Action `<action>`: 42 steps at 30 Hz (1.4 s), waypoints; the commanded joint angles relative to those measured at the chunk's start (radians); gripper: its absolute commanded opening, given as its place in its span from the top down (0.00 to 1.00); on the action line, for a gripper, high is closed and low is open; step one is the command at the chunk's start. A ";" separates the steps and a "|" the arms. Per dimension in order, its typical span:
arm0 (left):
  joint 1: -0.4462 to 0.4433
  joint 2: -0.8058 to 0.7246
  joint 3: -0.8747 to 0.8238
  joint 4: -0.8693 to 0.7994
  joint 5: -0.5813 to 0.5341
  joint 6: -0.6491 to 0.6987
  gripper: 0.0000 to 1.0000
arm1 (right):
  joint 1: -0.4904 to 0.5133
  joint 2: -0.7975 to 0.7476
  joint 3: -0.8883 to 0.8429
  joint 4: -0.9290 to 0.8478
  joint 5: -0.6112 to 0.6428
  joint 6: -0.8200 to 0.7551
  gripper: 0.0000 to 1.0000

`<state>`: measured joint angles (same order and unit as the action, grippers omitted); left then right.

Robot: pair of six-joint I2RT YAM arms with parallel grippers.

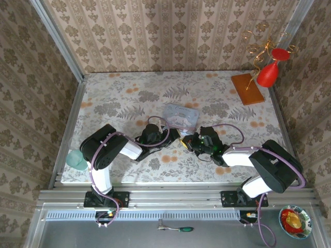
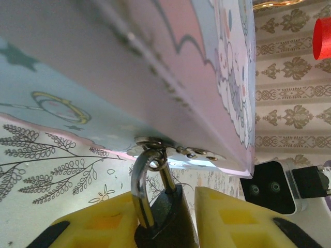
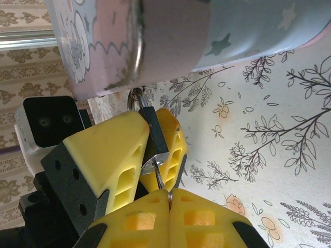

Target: Unlock a padlock with a key

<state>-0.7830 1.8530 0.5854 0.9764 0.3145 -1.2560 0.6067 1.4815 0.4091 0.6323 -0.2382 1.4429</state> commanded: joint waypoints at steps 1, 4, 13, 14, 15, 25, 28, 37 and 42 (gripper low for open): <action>0.007 0.011 0.033 0.059 0.017 0.007 0.73 | 0.007 0.024 -0.018 0.038 0.028 0.011 1.00; 0.004 0.004 0.033 0.064 0.016 0.001 0.77 | 0.007 0.038 -0.023 0.069 0.032 0.013 1.00; -0.044 -0.034 0.015 0.116 -0.018 -0.085 0.90 | 0.011 0.035 -0.064 0.157 0.079 0.010 1.00; -0.049 -0.042 0.012 0.107 -0.033 -0.085 0.91 | 0.016 0.029 -0.070 0.165 0.089 0.020 1.00; -0.054 -0.046 0.007 0.108 -0.046 -0.089 0.92 | 0.023 0.023 -0.073 0.170 0.101 0.031 1.00; -0.082 -0.041 -0.043 0.210 -0.167 -0.152 0.98 | 0.122 0.006 -0.089 0.215 0.197 0.155 1.00; -0.090 -0.058 -0.048 0.209 -0.171 -0.155 0.99 | 0.115 0.018 -0.111 0.238 0.215 0.167 1.00; -0.126 -0.068 -0.056 0.220 -0.167 -0.165 1.00 | 0.046 0.058 -0.128 0.312 0.165 0.173 1.00; -0.137 -0.076 -0.057 0.197 -0.173 -0.153 1.00 | 0.037 0.051 -0.104 0.303 0.144 0.167 1.00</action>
<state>-0.8864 1.8240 0.5251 1.0931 0.0906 -1.4109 0.6567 1.5215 0.2859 0.9195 -0.1158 1.6047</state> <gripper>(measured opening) 0.158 0.066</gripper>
